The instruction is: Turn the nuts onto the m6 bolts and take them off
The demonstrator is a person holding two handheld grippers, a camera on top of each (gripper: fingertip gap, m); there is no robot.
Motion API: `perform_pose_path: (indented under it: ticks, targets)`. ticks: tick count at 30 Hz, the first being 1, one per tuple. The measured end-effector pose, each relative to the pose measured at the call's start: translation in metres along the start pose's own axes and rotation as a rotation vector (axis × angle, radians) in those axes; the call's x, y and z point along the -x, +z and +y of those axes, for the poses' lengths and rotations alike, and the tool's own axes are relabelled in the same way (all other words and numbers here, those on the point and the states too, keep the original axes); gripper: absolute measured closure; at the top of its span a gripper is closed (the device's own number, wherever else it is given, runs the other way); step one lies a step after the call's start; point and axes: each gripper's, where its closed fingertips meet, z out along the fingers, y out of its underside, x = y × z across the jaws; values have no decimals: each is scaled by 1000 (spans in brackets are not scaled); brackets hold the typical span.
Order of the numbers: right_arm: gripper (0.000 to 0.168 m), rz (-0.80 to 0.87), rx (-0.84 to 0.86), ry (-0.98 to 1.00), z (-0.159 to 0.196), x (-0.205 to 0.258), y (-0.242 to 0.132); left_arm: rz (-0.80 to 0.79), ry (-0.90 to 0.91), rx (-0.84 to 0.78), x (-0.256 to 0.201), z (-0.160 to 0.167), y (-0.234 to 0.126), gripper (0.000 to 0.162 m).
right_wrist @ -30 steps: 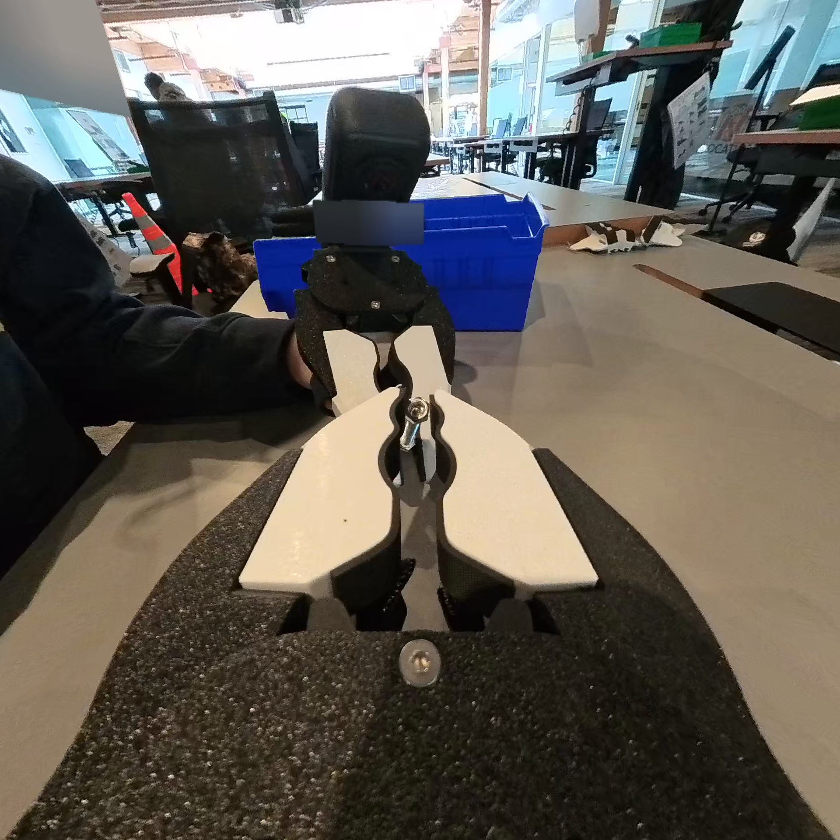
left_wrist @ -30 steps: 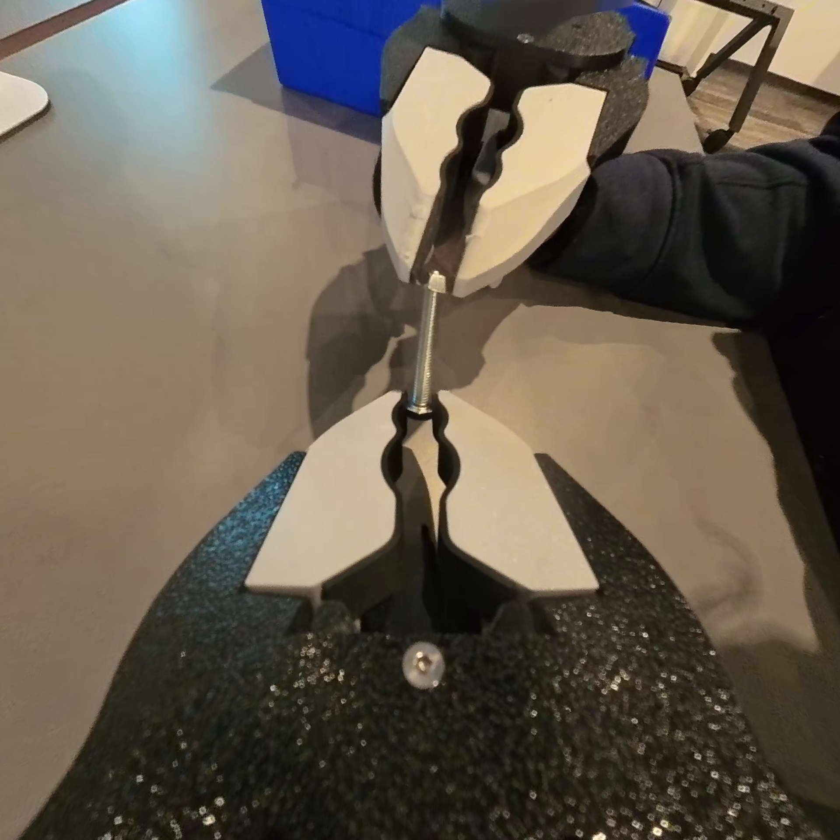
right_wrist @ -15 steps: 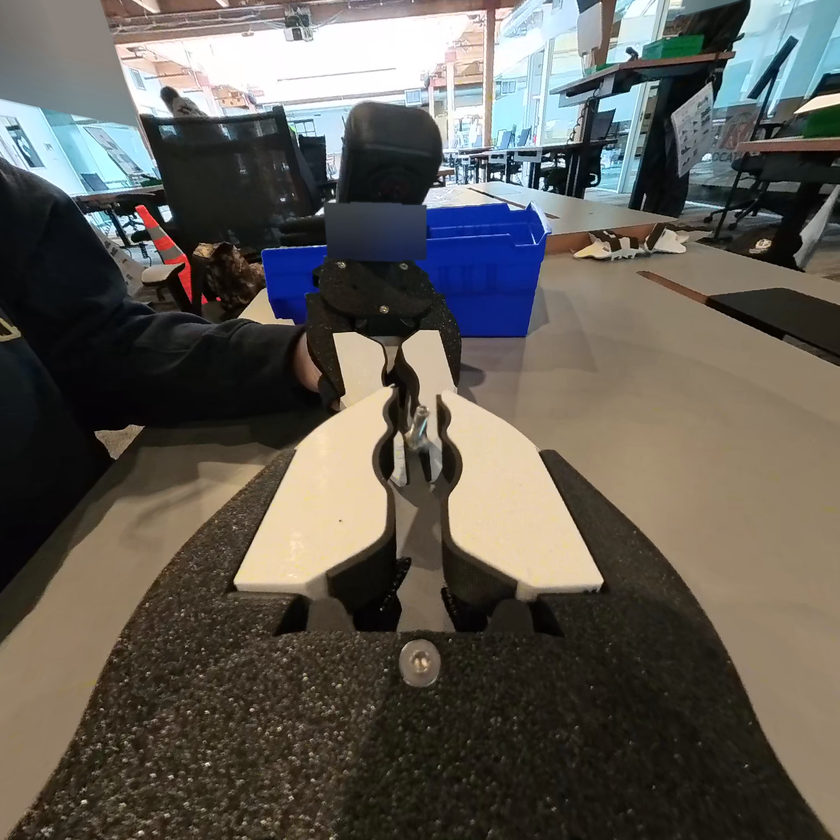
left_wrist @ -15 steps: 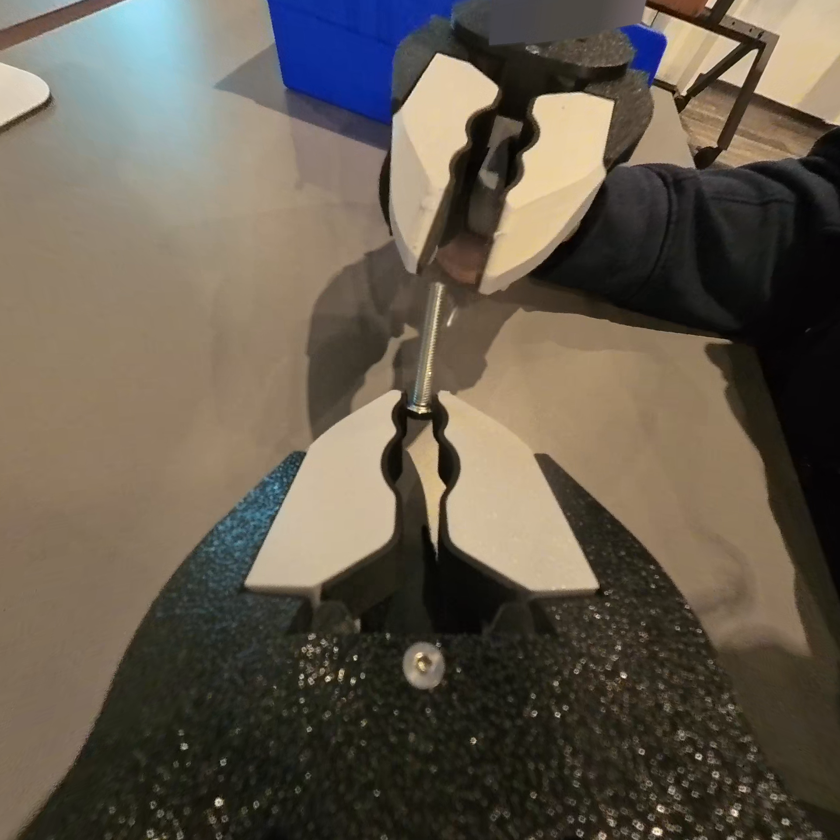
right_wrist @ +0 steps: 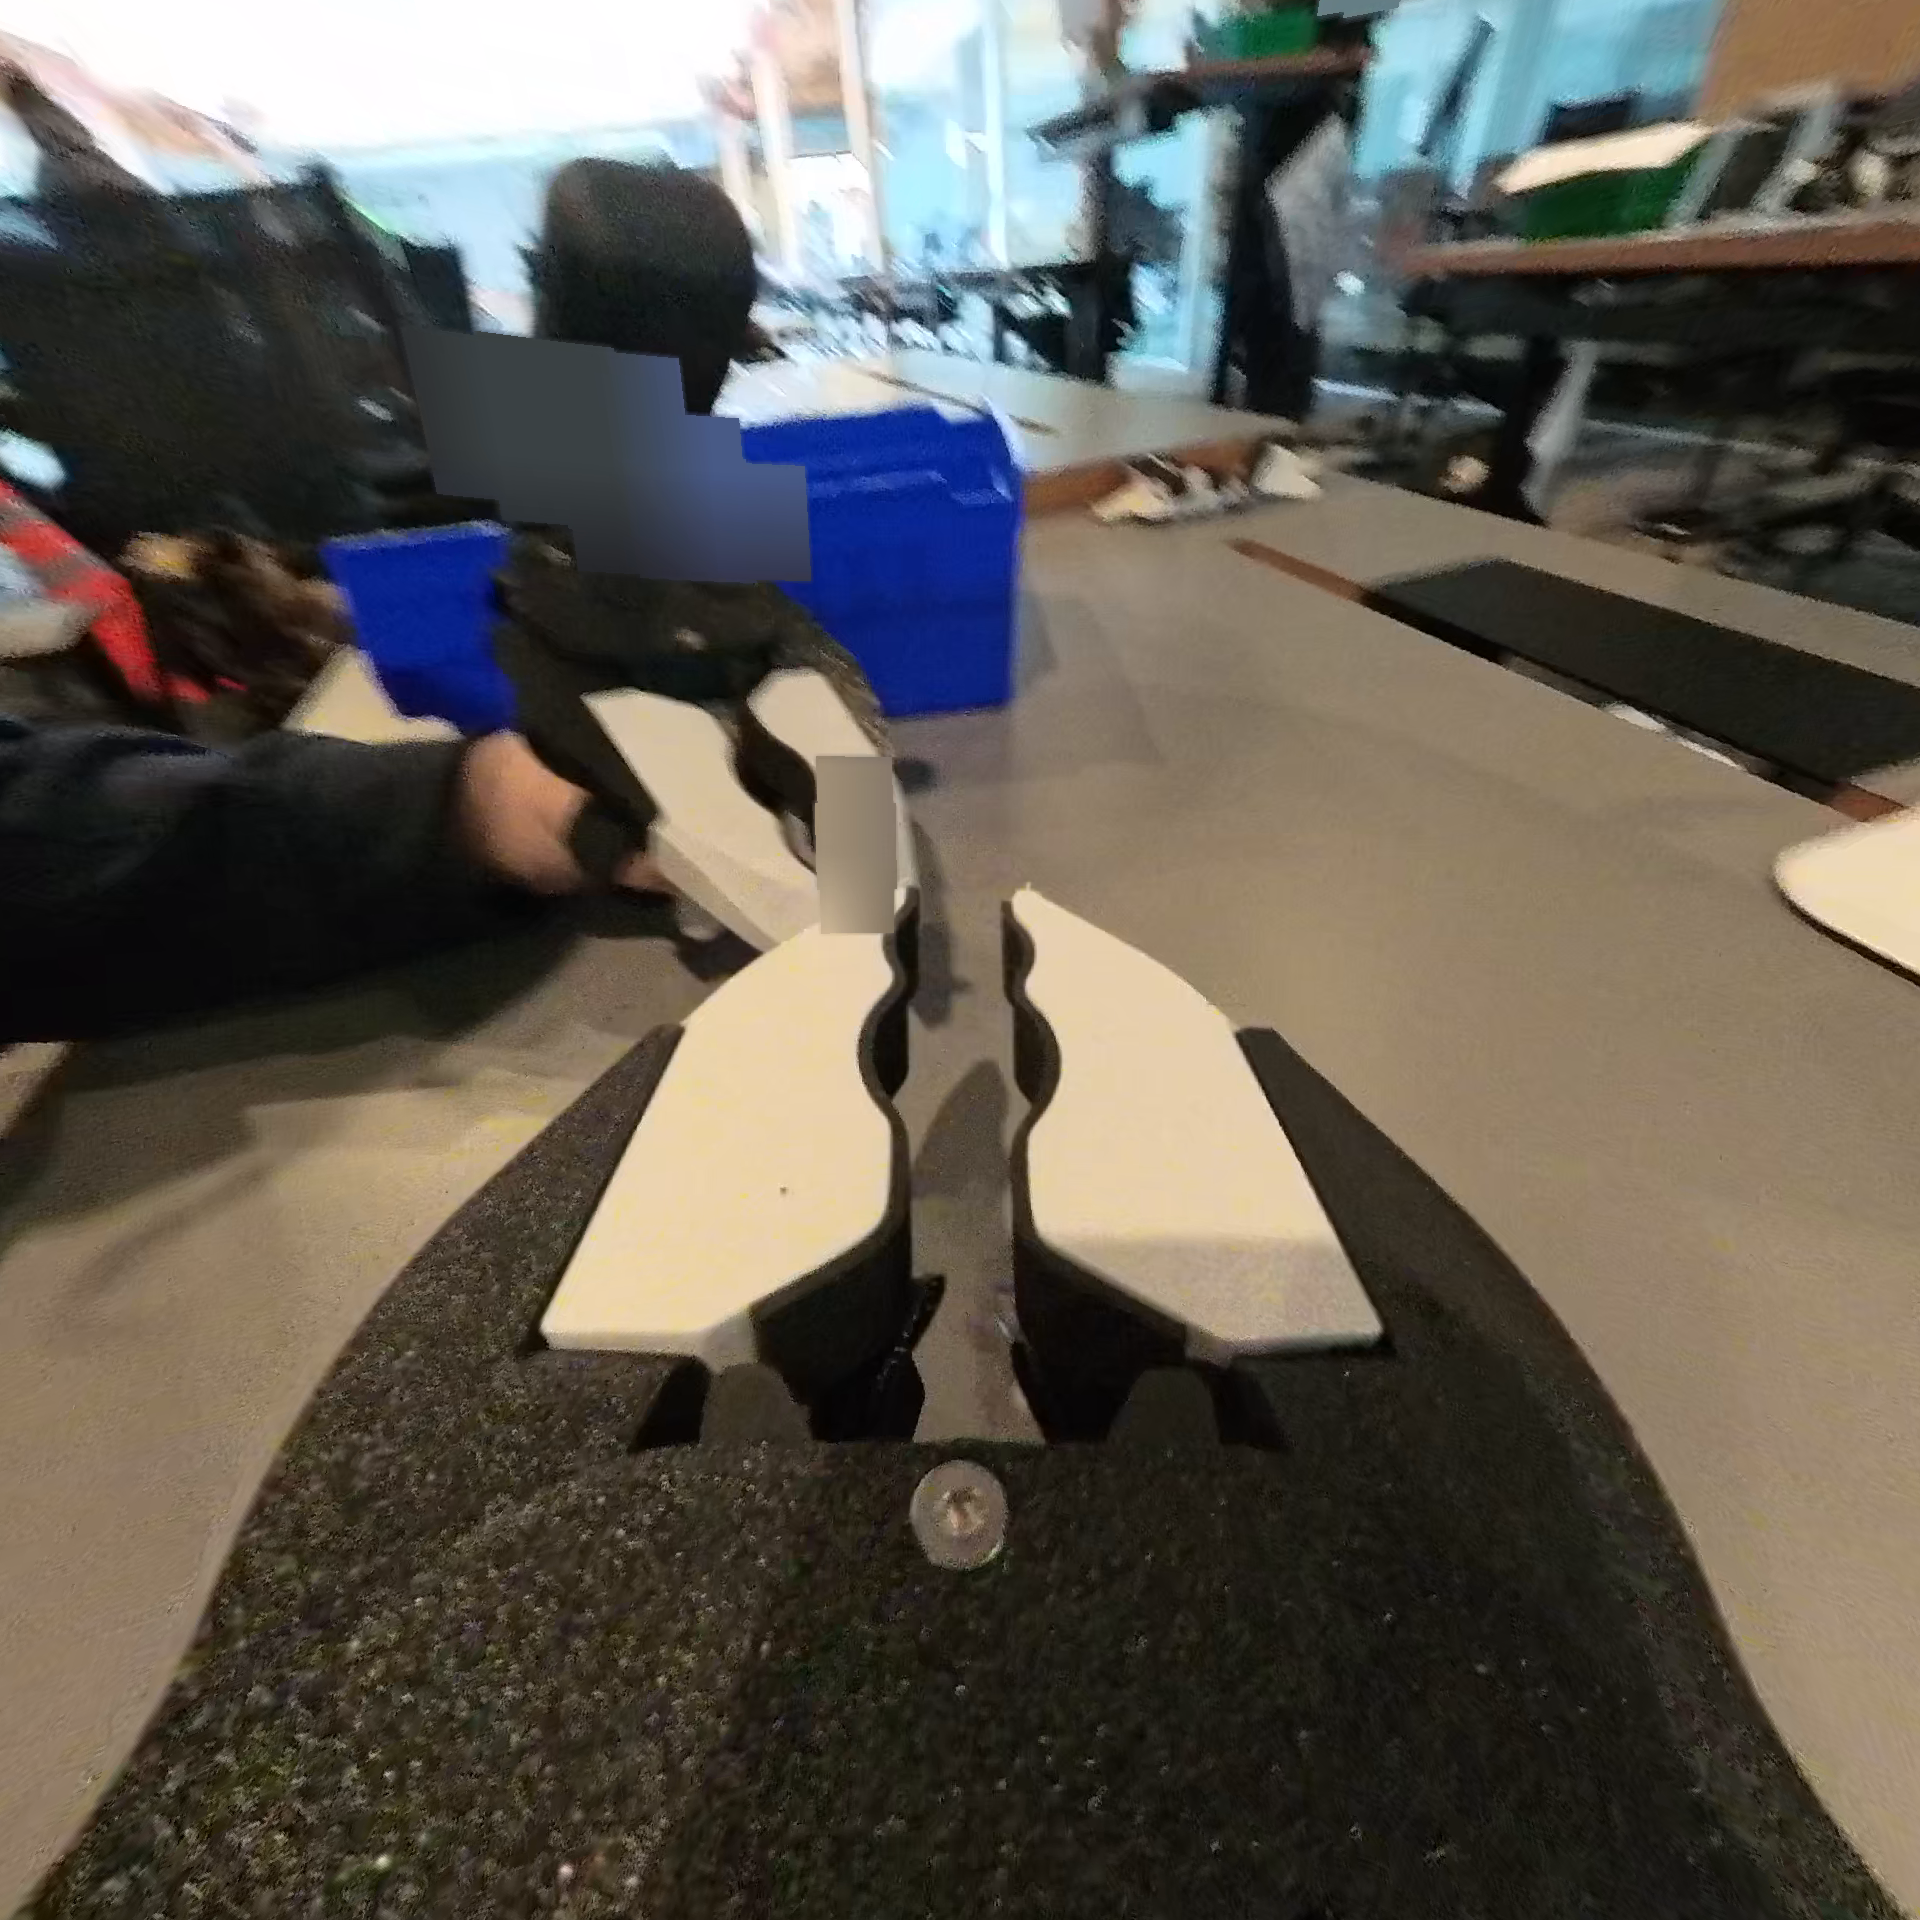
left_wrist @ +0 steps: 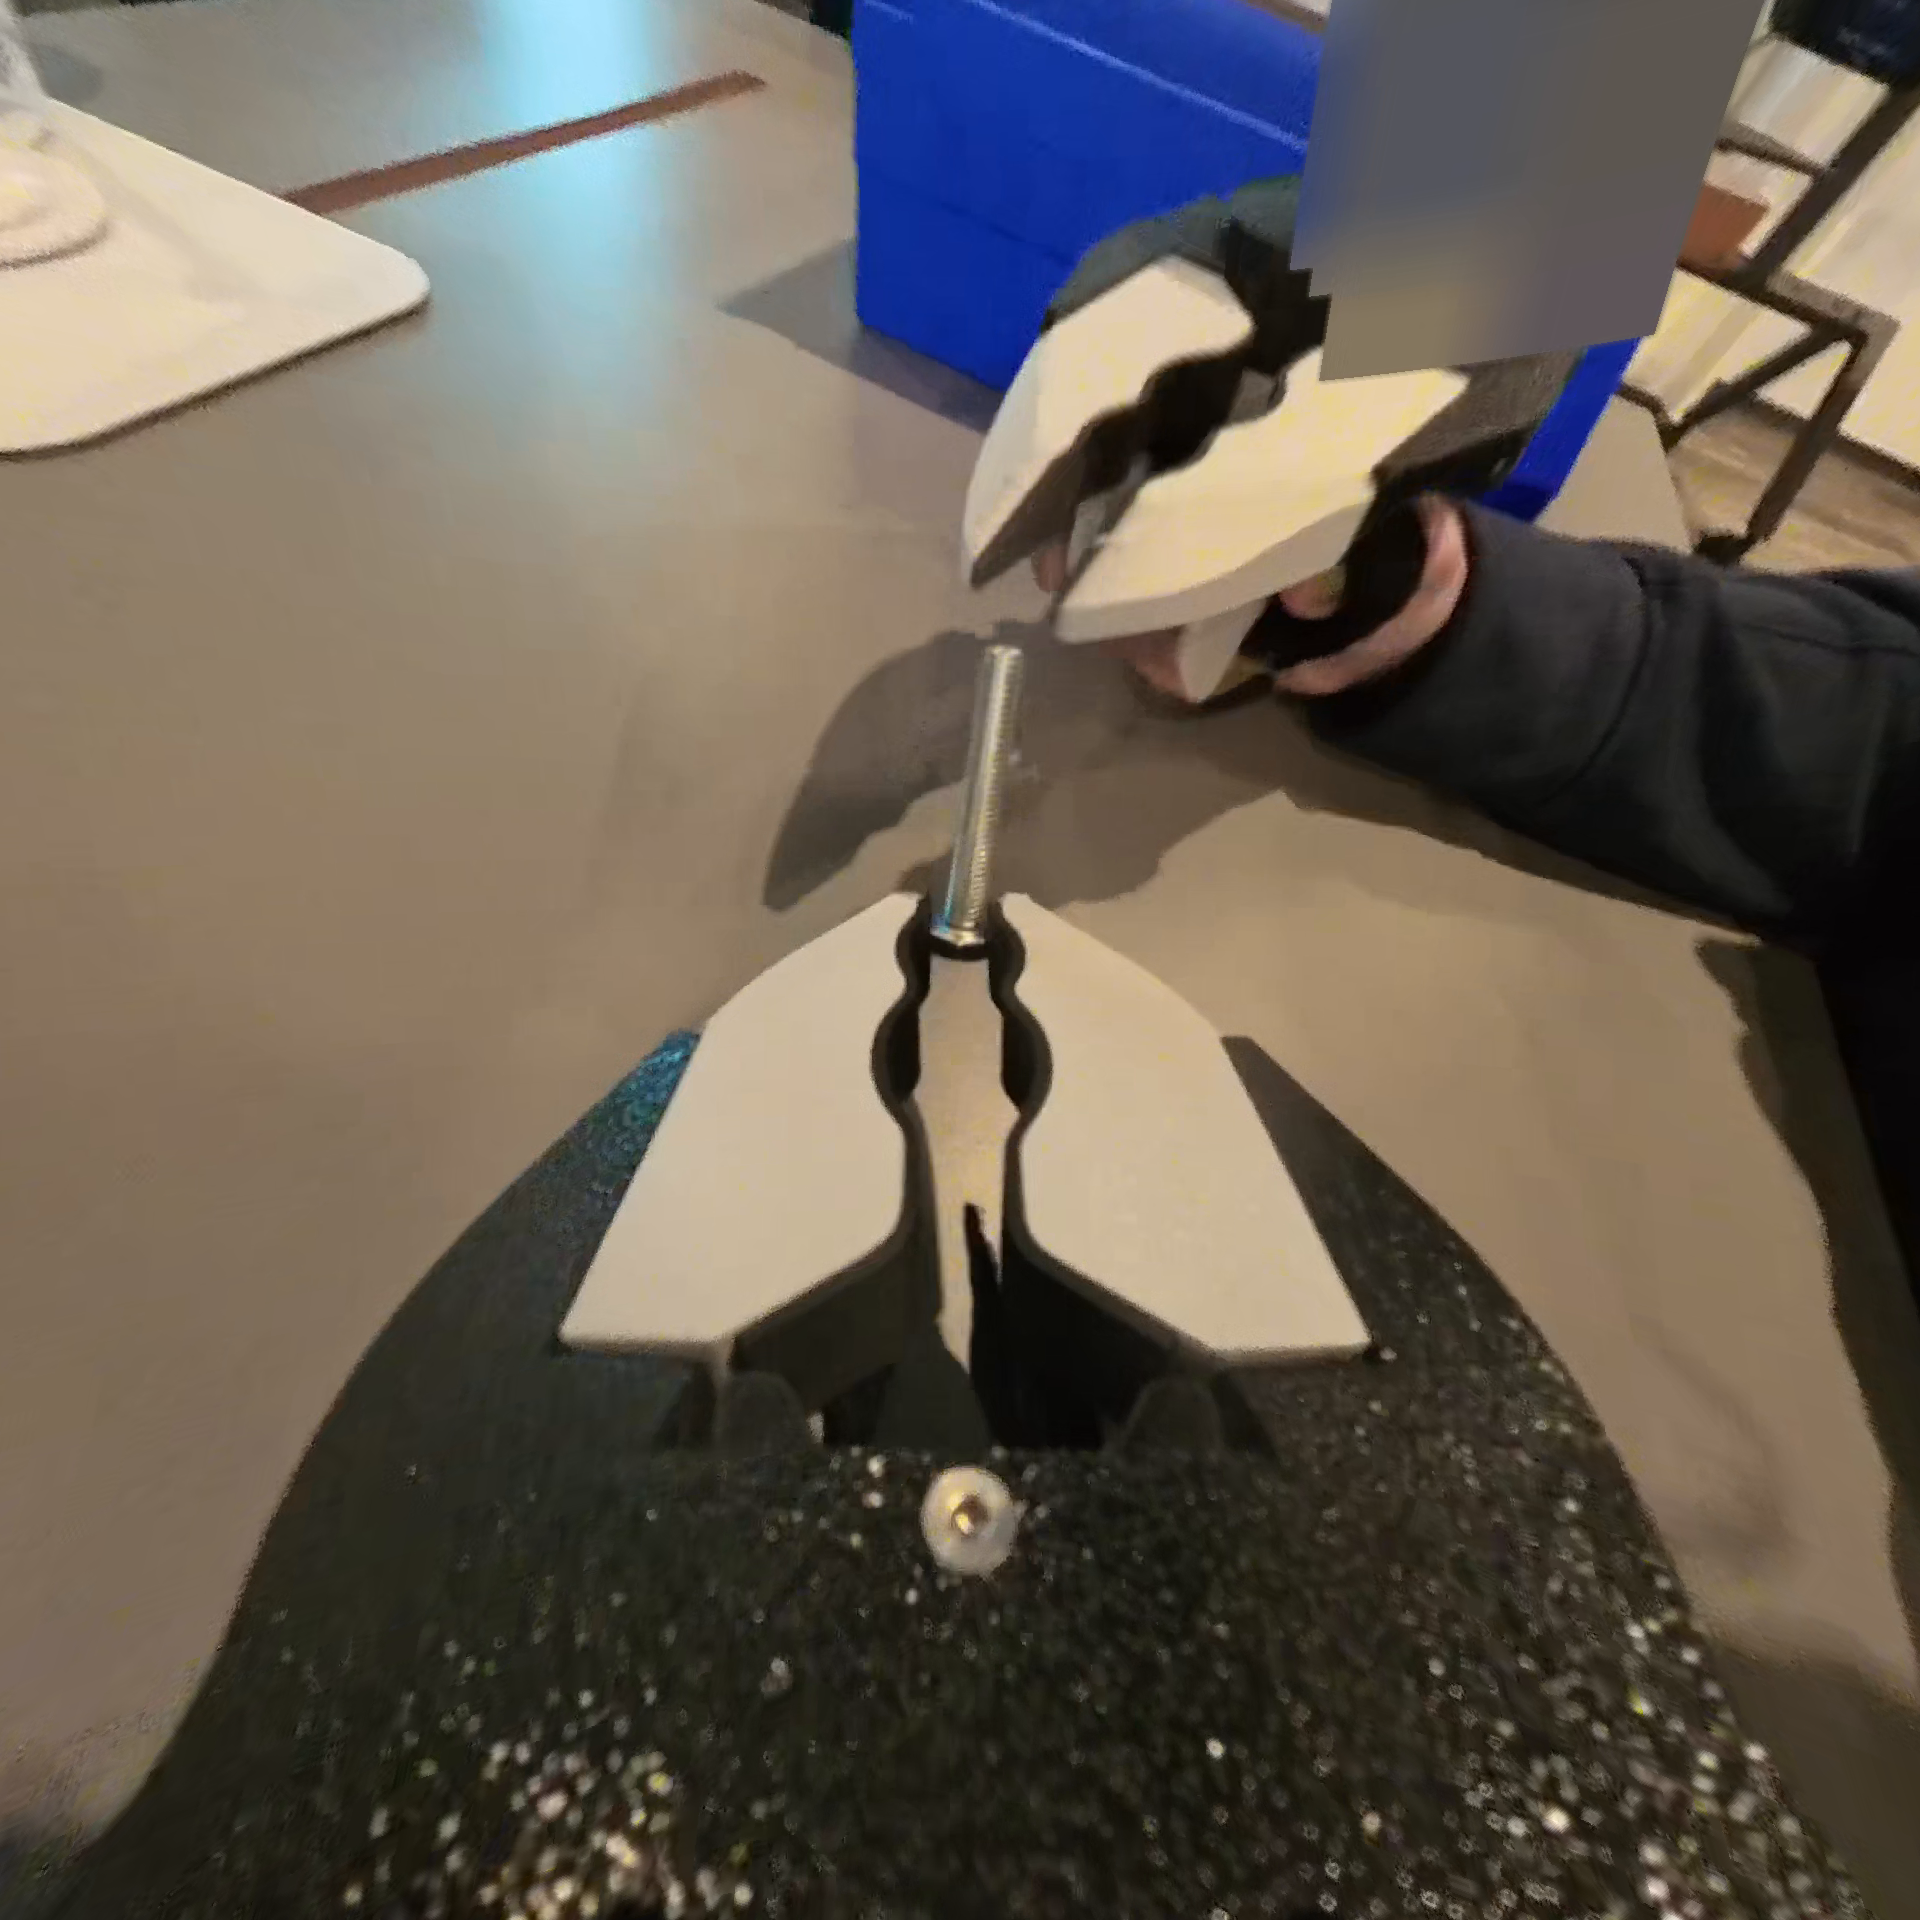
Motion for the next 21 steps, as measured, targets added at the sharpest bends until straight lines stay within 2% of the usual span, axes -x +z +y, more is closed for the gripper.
perform_pose_path:
  ticks: [4,13,17,21]
  targets:
    - [156,151,69,28,8,-24,-6,-1,-41,-56,4,-6,-6,152]
    - [161,255,308,76,40,-48,-28,3,-19,-6,2,-1,-1,152]
    - [165,253,271,173,44,-55,-26,3,-8,8,0,1,0,152]
    - [165,297,134,241,24,-65,-37,5,-12,7,0,1,0,152]
